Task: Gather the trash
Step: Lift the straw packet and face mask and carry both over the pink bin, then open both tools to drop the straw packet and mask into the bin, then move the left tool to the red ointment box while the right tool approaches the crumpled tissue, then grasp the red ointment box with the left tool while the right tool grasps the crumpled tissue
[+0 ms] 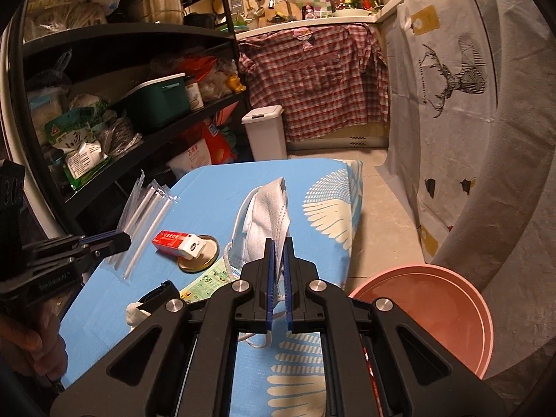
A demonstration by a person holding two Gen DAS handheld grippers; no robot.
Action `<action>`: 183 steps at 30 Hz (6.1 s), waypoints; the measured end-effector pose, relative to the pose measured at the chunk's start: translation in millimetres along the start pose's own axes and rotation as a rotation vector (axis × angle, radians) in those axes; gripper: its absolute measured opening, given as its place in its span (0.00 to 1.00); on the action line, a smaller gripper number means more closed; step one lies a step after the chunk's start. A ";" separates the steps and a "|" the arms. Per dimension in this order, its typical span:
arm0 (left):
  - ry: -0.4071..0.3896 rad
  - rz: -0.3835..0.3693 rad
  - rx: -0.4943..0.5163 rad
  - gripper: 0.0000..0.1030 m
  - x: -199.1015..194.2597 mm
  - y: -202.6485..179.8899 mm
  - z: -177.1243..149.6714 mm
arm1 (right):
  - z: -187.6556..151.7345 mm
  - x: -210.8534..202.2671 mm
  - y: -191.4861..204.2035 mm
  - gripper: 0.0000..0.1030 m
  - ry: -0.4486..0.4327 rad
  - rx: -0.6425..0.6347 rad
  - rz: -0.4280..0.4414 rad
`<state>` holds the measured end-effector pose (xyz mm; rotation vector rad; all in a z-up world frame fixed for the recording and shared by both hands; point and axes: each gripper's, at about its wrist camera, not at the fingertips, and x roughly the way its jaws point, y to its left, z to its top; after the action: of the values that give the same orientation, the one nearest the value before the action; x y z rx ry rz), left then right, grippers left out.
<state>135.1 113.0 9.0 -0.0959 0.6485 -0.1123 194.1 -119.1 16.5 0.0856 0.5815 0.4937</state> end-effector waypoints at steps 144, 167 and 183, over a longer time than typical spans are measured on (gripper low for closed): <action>0.002 0.124 -0.150 0.28 51.6 45.2 52.8 | 24.4 -1.7 -33.4 0.12 -0.081 -0.030 -0.149; 0.162 0.342 -0.490 0.60 107.5 104.5 15.9 | 19.8 146.8 29.7 0.29 0.043 -0.111 0.035; 0.312 0.415 -0.578 0.68 134.8 116.8 4.3 | 7.0 220.1 36.7 0.33 0.252 -0.146 0.072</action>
<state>253.0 210.8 -82.4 -0.5040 0.9857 0.4732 341.5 17.1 -81.2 -0.0964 0.7889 0.6200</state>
